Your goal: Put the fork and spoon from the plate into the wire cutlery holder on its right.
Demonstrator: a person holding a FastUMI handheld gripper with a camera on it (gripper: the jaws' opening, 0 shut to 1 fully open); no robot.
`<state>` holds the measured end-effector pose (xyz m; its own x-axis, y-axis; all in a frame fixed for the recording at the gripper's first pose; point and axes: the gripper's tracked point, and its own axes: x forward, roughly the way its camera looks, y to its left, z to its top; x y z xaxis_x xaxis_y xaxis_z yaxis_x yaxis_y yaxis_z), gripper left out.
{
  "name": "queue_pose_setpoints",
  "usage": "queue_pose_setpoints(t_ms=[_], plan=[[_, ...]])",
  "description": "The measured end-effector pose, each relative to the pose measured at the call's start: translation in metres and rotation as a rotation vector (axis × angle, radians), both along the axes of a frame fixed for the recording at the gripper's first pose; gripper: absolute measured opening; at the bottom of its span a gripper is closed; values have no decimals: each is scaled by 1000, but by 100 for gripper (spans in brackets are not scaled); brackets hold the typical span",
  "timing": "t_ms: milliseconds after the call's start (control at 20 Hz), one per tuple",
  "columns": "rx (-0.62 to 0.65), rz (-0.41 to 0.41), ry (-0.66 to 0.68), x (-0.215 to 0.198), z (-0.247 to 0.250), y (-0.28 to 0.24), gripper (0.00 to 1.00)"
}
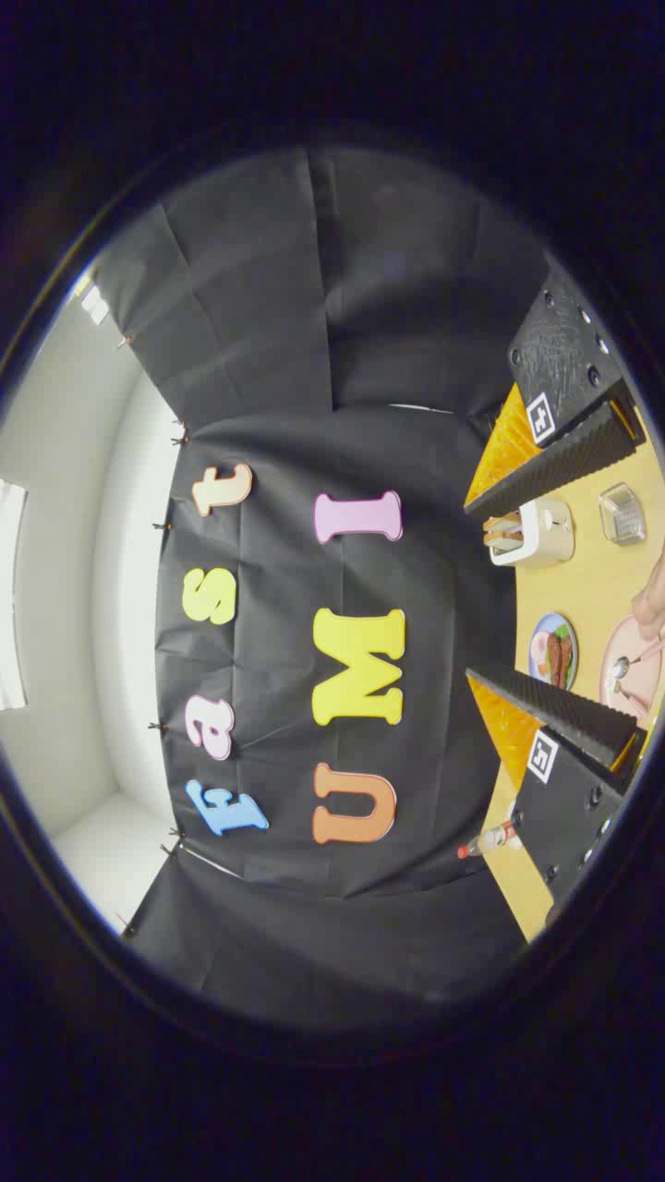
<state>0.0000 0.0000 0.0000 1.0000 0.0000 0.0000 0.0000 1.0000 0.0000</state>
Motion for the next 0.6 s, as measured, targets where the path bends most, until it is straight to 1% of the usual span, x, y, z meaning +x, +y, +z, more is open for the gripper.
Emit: queue_pose_setpoints(t_ms=[200,600], plan=[[-3,36,11,0,4,11,96],[-22,57,85,3,-18,4,95]])
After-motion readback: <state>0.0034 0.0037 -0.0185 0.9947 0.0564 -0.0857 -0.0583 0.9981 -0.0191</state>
